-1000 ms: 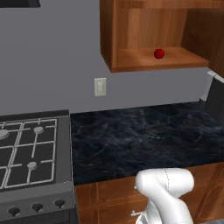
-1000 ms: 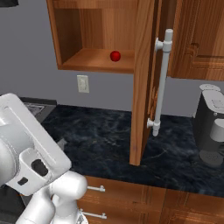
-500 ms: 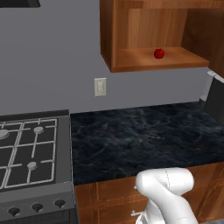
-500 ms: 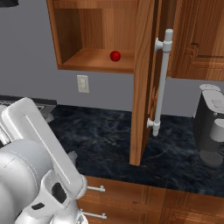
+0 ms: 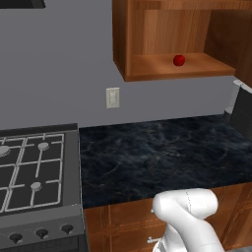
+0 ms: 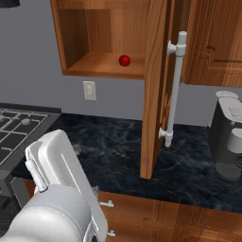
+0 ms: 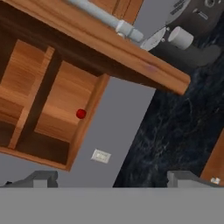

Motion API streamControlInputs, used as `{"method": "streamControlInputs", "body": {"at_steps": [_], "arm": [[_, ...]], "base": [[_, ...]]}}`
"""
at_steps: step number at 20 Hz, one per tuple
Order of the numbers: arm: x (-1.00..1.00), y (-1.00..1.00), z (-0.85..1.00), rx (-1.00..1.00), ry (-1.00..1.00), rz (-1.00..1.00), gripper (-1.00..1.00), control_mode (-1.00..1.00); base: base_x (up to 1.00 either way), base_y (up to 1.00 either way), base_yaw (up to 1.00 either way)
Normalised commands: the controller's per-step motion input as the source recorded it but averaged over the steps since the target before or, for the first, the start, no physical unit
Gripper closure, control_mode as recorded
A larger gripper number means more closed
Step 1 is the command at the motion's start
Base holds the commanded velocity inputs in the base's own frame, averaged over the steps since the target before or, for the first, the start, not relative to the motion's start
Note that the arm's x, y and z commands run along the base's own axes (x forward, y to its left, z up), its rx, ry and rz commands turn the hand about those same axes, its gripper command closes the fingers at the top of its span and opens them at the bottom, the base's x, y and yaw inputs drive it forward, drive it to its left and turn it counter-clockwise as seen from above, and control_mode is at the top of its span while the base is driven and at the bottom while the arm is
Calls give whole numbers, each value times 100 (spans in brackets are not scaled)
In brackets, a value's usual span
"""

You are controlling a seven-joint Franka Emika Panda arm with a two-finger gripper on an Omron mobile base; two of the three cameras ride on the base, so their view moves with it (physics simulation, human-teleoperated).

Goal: Pick the apple from the counter and place it in the cabinet. Then close the cabinet.

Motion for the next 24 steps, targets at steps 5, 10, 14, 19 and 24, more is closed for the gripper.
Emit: {"method": "streamControlInputs", "body": {"at_steps": [5,10,14,19,24], "arm": [[0,-25,-15,11,-11,0,-100,-100],[0,-30,0,8,-12,0,-100,-100],[0,-28,-6,6,-15,0,-100,-100],[11,-26,-10,5,-16,0,-100,-100],[37,-40,-15,8,-12,0,-100,-100]], "base": [[0,0,0],[0,0,0],[0,0,0],[0,0,0],[0,0,0]]}}
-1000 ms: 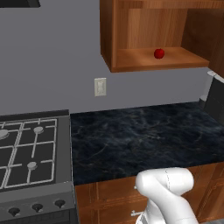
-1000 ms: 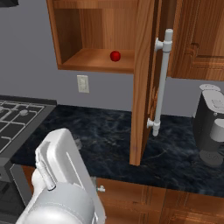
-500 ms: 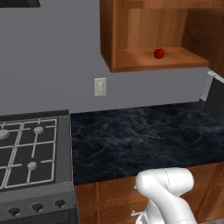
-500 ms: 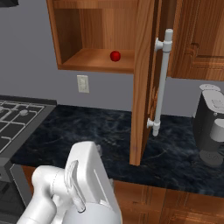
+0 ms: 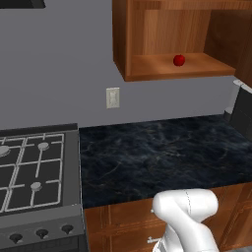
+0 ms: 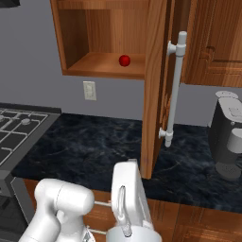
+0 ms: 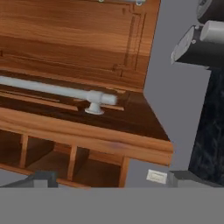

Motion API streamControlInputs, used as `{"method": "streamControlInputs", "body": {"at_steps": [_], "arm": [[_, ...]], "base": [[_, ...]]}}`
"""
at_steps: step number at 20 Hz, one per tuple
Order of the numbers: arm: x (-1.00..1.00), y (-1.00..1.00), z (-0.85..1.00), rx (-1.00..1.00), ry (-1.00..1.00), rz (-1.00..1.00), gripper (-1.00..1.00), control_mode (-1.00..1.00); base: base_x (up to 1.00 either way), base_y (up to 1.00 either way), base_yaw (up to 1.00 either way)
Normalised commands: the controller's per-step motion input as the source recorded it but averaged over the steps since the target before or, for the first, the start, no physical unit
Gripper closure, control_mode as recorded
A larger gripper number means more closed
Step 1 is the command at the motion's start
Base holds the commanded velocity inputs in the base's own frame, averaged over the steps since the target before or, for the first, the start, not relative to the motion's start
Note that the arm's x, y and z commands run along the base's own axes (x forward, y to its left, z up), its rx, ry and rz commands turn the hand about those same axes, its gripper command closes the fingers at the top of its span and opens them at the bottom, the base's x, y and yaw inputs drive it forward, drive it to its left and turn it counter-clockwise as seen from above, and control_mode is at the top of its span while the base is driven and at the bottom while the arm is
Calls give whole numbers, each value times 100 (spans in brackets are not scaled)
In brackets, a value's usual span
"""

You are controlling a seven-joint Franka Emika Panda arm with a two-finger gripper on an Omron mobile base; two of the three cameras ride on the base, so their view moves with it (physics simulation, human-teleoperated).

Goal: Pick the apple from the counter and place it in the cabinet. Then close the cabinet.

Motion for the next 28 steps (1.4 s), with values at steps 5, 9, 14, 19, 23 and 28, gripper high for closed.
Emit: {"method": "streamControlInputs", "body": {"at_steps": [5,9,14,19,23,28], "arm": [[42,-57,-19,11,-5,0,-100,-100],[40,-68,-27,13,0,3,-100,-100],[69,-39,-9,10,0,6,-100,-100],[60,1,0,5,0,15,-100,-100],[42,40,0,0,0,25,-100,-100],[4,79,15,0,0,21,-100,-100]], "base": [[0,0,0],[0,0,0],[0,0,0],[0,0,0],[0,0,0],[0,0,0]]}}
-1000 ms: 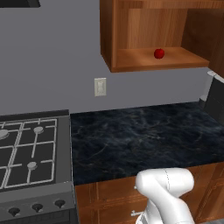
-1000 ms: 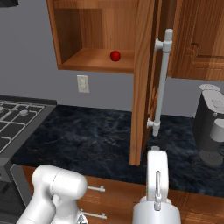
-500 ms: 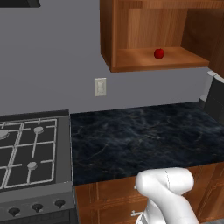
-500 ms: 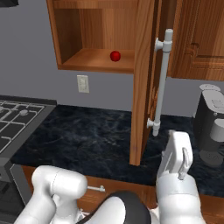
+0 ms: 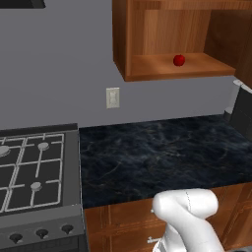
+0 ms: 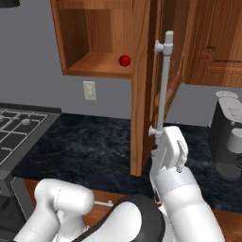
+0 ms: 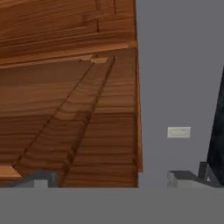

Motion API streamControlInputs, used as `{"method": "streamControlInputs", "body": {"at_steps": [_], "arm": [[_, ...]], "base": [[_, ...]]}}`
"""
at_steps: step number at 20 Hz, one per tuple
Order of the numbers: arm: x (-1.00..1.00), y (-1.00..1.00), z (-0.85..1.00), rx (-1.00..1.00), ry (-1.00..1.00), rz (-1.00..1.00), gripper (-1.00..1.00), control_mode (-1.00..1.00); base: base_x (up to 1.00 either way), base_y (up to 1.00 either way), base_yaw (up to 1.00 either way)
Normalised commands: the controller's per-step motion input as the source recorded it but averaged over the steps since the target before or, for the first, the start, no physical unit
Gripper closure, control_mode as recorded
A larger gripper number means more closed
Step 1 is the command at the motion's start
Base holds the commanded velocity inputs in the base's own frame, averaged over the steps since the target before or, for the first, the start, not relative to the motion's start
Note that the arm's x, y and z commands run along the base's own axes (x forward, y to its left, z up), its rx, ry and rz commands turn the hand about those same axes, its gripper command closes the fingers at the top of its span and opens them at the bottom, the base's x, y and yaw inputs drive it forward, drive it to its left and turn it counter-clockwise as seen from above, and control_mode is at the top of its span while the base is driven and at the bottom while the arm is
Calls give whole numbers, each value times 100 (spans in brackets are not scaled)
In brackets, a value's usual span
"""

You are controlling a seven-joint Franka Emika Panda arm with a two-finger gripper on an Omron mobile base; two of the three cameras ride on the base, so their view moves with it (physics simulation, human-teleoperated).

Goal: Pick the apple from the counter and place it in the cabinet. Then close the cabinet.

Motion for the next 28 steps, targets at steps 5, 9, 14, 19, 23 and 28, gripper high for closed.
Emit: {"method": "streamControlInputs", "body": {"at_steps": [5,9,14,19,23,28], "arm": [[18,99,45,-1,-2,12,-100,-100],[72,88,50,0,-1,0,-100,-100],[100,90,12,0,4,-15,-100,-100],[100,76,9,0,8,-26,-100,-100],[100,69,13,0,11,-31,-100,-100],[100,51,20,0,16,-31,-100,-100]], "base": [[0,0,0],[0,0,0],[0,0,0],[0,0,0],[0,0,0],[0,0,0]]}}
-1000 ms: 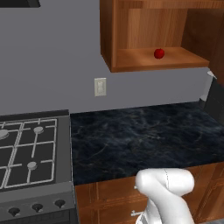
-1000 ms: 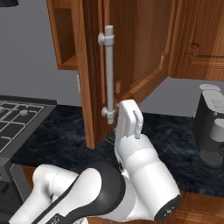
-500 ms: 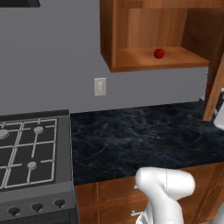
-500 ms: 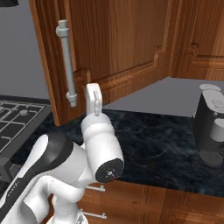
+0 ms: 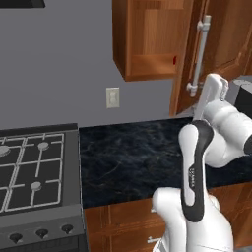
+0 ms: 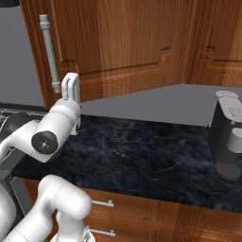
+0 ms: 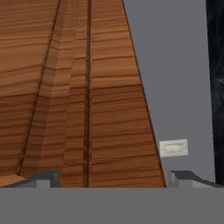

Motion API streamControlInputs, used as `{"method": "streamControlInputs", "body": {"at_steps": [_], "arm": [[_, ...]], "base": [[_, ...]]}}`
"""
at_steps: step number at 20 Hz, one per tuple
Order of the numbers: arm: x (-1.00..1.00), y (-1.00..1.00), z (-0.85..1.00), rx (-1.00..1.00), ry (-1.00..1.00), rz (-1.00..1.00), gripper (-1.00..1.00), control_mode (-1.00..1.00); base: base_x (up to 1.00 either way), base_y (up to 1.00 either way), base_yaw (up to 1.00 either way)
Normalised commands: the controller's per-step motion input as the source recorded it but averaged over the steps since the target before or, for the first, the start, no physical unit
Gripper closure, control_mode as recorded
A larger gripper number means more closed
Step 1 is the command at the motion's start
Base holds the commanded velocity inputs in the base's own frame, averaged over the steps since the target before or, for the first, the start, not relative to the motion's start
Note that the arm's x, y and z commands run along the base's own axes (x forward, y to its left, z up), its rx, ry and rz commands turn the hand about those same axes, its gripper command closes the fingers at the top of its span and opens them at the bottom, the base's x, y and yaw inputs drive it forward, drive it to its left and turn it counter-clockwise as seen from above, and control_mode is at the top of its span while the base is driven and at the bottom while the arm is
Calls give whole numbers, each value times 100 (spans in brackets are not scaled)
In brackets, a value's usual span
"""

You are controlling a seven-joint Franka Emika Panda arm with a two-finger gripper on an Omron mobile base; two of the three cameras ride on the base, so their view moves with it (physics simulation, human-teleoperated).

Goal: Pick the apple from the counter and place it in the cabinet. Then close the cabinet.

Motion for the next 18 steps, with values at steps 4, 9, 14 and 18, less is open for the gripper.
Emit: {"method": "streamControlInputs", "body": {"at_steps": [4,9,14,18], "arm": [[100,22,9,0,17,-25,-100,-100],[100,-7,0,0,11,-10,-100,-100],[92,-36,0,0,6,0,-100,-100],[92,-38,0,0,8,1,-100,-100]], "base": [[0,0,0],[0,0,0],[0,0,0],[0,0,0]]}}
